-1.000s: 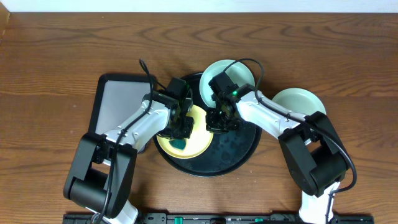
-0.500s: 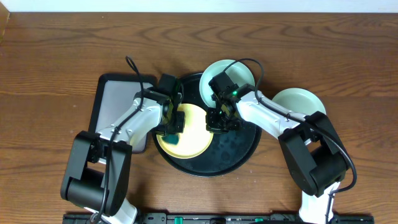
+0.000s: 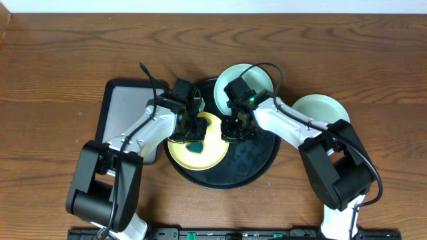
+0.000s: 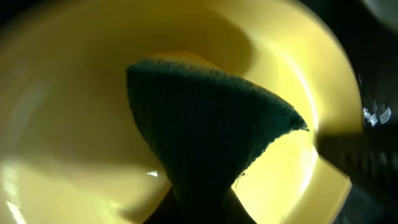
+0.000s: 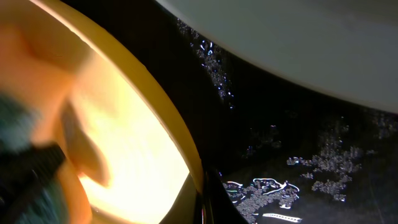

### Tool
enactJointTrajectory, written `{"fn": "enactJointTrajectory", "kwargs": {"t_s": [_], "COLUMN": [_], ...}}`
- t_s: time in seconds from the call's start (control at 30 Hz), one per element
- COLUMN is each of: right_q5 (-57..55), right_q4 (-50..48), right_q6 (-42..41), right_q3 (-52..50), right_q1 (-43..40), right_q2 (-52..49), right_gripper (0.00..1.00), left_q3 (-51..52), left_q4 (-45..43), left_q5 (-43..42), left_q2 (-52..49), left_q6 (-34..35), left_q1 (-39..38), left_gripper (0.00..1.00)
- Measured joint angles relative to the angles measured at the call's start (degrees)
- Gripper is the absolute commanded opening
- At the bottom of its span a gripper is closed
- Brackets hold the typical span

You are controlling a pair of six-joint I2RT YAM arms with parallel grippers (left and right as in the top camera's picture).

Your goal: Clean dirty plates on tray and stack at the side

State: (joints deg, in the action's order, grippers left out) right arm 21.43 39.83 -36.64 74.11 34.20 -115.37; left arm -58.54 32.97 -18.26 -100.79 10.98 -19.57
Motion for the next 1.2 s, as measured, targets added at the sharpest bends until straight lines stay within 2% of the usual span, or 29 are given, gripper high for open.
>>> {"fn": "enactJointTrajectory", "kwargs": {"t_s": [0.3,0.4,0.57,0.73,0.87,0.97,1.2], "right_q5": [0.28,0.46,0.44,0.55,0.02,-2.93,-19.34], "right_q4": [-0.13,-0.15,-0.02,-0.04,-0.02,0.94,4.35], "right_q6": [0.00,0.00,0.00,0.61,3.56,6.84,14.86], "right_q3": [0.00,0.00,0.00,0.00,0.02,0.02,0.09], "right_q1": [0.00,0.00,-0.07,-0.09,-0.09,0.11,3.21], "right_q2": [0.00,-0.02,-0.02,-0.02,0.28,2.34,16.28], "right_gripper": [0.01,0.01,0.01,0.01,0.01,0.01,0.01], "left_q3": [-0.46,-4.37,-17.35,-26.23,-28.11,-28.17,-28.20], "left_q4": [0.20,7.50,18.62,25.14,25.81,26.10,26.18], "left_q5": [9.86,9.79,9.22,9.14,8.90,10.91,13.94], "left_q2": [0.00,-0.26,-0.35,1.01,3.56,5.01,5.42], "left_q6": [4.48,5.55,5.97,5.25,3.78,3.06,2.49], "left_q1": [2.73,4.35,7.43,8.92,11.65,15.47,24.74], "left_gripper": [0.07,0.07,0.07,0.08,0.08,0.08,0.08]}}
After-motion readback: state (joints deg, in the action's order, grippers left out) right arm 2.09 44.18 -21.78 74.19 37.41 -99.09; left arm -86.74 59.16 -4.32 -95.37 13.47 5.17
